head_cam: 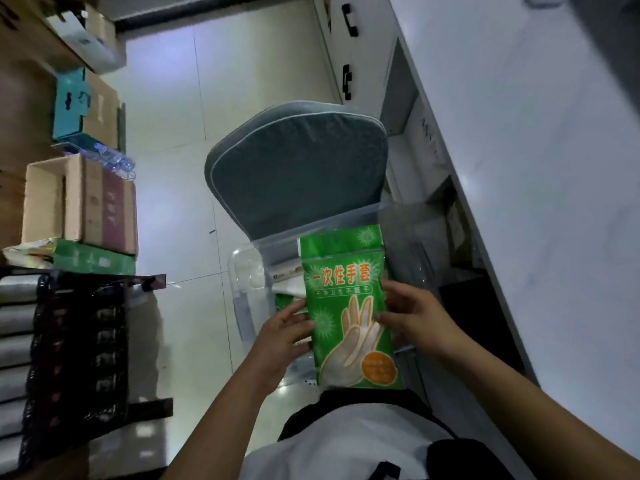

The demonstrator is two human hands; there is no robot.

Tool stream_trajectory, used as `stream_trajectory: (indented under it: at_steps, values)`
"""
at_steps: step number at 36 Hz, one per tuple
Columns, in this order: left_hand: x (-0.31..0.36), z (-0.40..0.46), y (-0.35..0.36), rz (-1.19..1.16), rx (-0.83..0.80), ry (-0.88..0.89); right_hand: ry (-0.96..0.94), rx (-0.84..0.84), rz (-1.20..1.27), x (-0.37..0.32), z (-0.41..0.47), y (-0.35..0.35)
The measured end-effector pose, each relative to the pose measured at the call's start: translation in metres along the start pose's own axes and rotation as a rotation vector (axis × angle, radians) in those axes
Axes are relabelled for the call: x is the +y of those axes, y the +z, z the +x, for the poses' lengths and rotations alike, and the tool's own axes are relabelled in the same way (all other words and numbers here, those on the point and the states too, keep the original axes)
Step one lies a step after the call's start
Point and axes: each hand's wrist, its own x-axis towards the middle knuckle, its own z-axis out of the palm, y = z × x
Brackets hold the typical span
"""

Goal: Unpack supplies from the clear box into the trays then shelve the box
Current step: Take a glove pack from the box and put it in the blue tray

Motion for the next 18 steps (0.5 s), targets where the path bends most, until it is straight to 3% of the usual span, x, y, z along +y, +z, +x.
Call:
stream_trajectory:
  at_steps: [6,9,18]
  values:
    - [-0.014,0.047,0.010,0.006,0.106,-0.159,-0.096,0.143,-0.258,0.028,-0.008,-0.010]
    - [-0.026,0.080,0.009,0.084,0.169,-0.241,-0.050,0.222,-0.370,0.044,-0.017,-0.013]
    - [-0.059,0.190,0.020,0.349,0.113,-0.287,0.005,0.368,-0.461,0.071,-0.046,-0.004]
